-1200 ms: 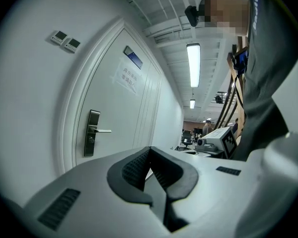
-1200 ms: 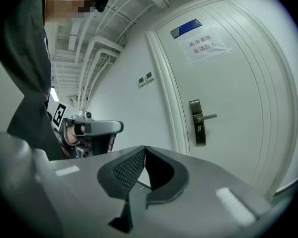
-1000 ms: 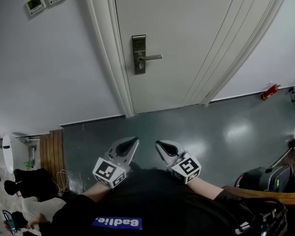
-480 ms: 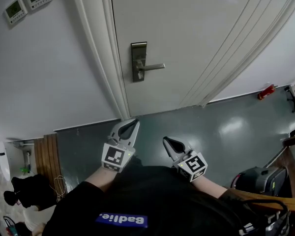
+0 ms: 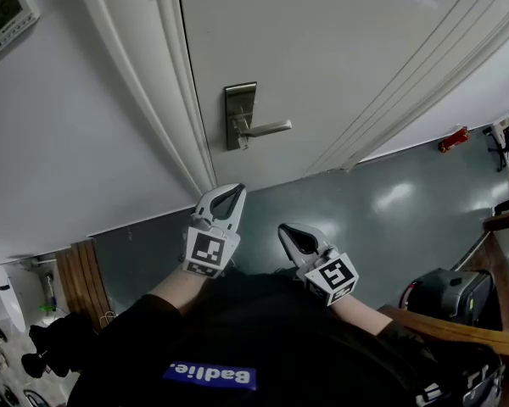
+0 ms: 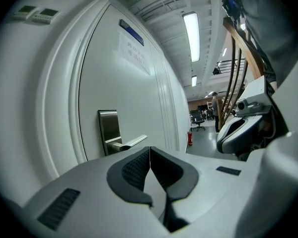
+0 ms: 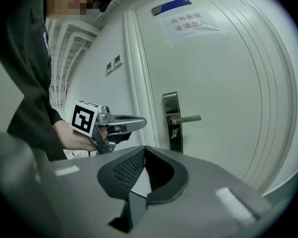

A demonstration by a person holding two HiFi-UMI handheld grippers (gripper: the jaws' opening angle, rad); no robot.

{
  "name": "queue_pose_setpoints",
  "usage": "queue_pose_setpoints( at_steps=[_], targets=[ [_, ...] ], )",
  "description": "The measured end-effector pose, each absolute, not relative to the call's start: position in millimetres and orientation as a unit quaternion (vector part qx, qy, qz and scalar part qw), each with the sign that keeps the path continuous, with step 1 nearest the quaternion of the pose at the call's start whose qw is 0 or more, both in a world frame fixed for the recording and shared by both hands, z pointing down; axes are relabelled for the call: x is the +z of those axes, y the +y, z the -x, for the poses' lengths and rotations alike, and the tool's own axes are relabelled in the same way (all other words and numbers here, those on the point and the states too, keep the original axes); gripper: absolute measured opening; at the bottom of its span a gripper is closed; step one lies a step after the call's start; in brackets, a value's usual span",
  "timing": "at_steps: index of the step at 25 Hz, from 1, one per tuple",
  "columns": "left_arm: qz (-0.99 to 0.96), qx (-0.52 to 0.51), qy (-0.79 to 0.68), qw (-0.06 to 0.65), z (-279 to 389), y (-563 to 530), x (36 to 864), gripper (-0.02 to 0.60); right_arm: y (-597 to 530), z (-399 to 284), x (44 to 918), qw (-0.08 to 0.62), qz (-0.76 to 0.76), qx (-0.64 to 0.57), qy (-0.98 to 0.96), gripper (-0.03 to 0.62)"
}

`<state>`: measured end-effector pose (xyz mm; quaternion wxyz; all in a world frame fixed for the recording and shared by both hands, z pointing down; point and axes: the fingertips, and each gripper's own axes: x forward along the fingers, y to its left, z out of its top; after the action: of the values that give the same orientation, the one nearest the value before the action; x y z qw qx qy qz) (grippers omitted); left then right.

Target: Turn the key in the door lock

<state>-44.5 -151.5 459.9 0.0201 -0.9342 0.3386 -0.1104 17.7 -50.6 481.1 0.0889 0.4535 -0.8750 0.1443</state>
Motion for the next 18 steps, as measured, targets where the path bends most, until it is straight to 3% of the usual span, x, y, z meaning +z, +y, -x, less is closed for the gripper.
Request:
queue_pose_setpoints(
  at_steps=[18],
  targets=[
    [0.879, -0.208, 0.425, 0.051, 4.0, -217.2, 499.7, 0.008, -108.9, -79.0, 476.5, 0.087, -0.383, 0.126, -0.911, 0.005]
  ],
)
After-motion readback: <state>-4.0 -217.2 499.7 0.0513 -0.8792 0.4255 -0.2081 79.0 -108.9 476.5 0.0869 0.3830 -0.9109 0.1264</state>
